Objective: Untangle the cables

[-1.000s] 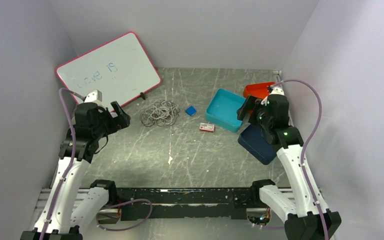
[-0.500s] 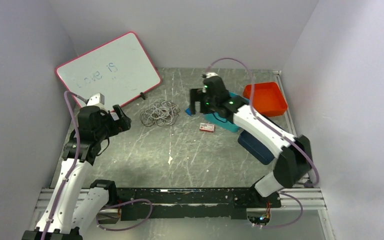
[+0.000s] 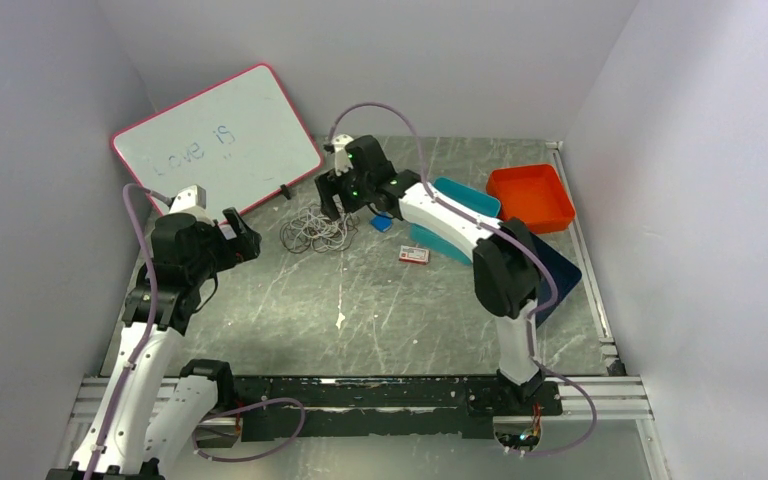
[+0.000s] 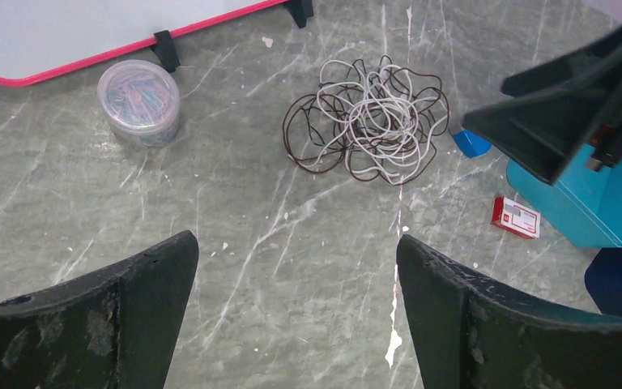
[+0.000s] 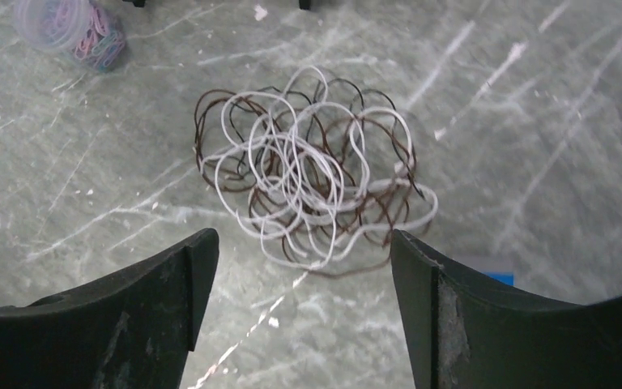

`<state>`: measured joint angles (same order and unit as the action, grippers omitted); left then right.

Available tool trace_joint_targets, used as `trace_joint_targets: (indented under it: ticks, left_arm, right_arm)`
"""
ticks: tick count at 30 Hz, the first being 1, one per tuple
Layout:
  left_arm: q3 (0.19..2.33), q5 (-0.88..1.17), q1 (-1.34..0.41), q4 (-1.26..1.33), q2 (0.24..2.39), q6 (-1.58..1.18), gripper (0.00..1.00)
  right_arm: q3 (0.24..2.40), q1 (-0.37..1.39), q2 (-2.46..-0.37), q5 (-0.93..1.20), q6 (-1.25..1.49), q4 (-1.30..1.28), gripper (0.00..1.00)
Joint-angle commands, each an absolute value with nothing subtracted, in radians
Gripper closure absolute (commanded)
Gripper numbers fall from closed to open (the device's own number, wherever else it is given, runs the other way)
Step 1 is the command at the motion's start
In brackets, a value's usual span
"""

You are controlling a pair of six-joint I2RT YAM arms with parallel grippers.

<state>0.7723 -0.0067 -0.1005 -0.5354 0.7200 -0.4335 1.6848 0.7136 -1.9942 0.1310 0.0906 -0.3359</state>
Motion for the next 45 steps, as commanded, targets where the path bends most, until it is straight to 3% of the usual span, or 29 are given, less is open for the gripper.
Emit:
trace_joint_targets:
  ticks: [1, 13, 24, 39, 45]
  left_arm:
    - [0.766, 0.0, -0.098, -0.506, 0.7, -0.424, 0.03]
    - [0.761, 0.016, -0.1, -0.496, 0.718, -0.428, 0.04]
    - [0.756, 0.014, -0.101, -0.491, 0.713, -0.433, 0.05]
    - [0.758, 0.002, -0.101, -0.497, 0.721, -0.44, 0.07]
    - [0.761, -0.002, -0.103, -0.501, 0.727, -0.441, 0.08]
  right_arm:
    - [1.772, 0.717, -2.086, 0.249, -0.009, -0.262, 0.22]
    - [1.884, 0.723, -2.248, 0.293, -0.026, -0.197, 0.39]
    - [1.929, 0.725, -2.317, 0.322, -0.039, -0.205, 0.48]
    - [1.9, 0.742, -2.272, 0.327, -0.029, -0.216, 0.49]
    - [1.901, 0.756, -2.283, 0.28, -0.038, -0.261, 0.56]
